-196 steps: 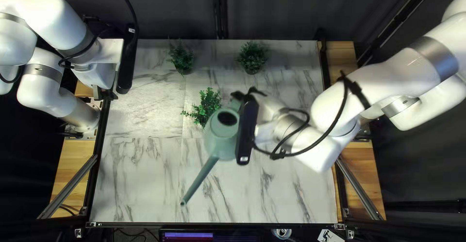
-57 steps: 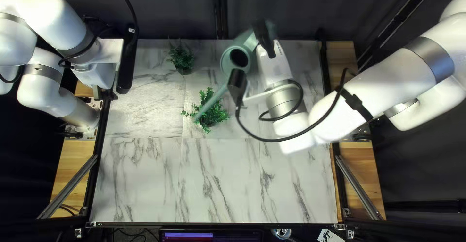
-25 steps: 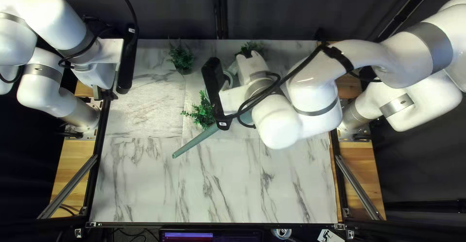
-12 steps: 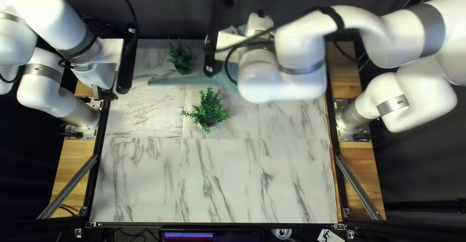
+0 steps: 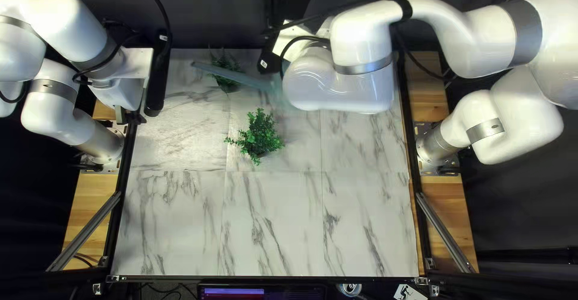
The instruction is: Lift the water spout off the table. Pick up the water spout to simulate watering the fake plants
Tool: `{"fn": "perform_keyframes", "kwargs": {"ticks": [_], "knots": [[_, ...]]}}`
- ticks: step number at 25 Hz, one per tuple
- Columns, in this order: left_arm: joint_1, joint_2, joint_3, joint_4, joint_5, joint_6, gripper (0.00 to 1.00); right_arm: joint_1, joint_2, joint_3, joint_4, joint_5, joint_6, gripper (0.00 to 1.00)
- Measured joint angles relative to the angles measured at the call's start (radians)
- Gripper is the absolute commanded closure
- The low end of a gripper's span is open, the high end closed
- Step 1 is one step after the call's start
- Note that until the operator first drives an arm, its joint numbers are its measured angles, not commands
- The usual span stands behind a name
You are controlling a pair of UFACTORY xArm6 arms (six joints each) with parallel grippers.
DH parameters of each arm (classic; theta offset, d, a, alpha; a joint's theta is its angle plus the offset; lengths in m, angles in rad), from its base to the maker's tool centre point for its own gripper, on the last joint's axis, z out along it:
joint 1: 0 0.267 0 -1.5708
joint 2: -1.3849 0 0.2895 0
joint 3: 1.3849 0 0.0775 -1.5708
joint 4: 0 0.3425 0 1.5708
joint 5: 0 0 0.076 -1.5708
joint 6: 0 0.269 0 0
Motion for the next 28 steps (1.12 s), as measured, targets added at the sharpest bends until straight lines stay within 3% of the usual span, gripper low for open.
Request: {"fn": "perform_keyframes", "kwargs": {"ticks": [5,13,22,28], "knots": [[0.000,0.000,0.000,0.000,0.000,0.000,0.00,0.017,-0.007,0.039,-0.065,0.027,0.116,1.00],[0.000,0.000,0.000,0.000,0.000,0.000,0.00,-0.038,-0.018,0.145,-0.103,0.051,0.142,1.00],[0.000,0.000,0.000,0.000,0.000,0.000,0.00,0.008,-0.154,0.354,-0.127,0.142,0.225,1.00],[0.000,0.000,0.000,0.000,0.000,0.000,0.00,-0.038,-0.148,0.447,-0.191,0.076,0.199,1.00]]}}
